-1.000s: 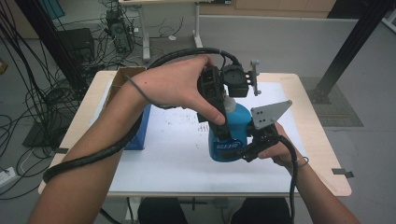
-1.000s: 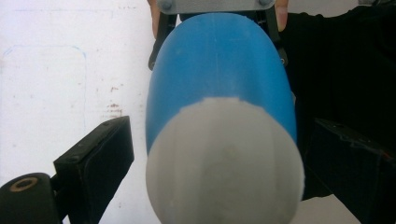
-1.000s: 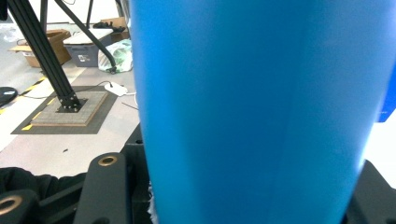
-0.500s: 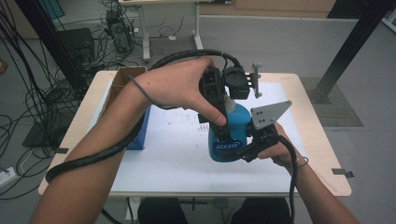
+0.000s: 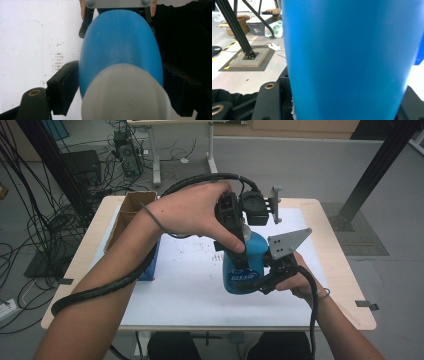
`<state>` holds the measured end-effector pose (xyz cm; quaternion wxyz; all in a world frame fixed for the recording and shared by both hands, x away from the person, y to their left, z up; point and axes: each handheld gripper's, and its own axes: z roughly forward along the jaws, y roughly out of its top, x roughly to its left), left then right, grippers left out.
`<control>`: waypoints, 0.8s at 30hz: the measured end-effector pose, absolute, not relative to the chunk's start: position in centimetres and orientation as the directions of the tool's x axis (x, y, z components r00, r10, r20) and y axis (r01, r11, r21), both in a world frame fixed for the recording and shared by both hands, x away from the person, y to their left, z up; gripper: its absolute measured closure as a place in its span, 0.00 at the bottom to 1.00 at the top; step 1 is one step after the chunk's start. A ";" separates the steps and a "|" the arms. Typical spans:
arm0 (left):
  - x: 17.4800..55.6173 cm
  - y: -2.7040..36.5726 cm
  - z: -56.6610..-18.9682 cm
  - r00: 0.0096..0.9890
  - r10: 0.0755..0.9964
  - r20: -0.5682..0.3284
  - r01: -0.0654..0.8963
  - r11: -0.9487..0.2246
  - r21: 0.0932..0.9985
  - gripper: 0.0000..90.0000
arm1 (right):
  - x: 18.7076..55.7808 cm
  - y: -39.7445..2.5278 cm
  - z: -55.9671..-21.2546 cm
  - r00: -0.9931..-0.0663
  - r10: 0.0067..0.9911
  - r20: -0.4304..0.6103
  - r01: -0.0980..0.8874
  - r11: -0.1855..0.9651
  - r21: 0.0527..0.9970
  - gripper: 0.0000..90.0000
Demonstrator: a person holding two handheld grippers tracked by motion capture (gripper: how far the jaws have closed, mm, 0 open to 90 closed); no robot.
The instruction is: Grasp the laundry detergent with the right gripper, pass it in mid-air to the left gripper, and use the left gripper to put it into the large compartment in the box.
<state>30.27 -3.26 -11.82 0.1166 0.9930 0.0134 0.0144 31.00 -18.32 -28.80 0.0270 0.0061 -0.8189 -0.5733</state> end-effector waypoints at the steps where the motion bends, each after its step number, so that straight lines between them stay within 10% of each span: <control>1: 30.3 -3.3 -11.8 0.999 0.032 0.026 0.025 -0.972 0.232 0.25 | 31.0 -18.3 -28.8 -0.999 -0.043 0.034 0.017 0.345 0.938 0.46; 24: 30.4 -3.4 -11.8 0.998 0.060 0.014 0.055 -0.971 0.233 0.41 | 31.0 -18.4 -28.9 -0.999 -0.039 0.034 0.019 0.340 0.940 0.46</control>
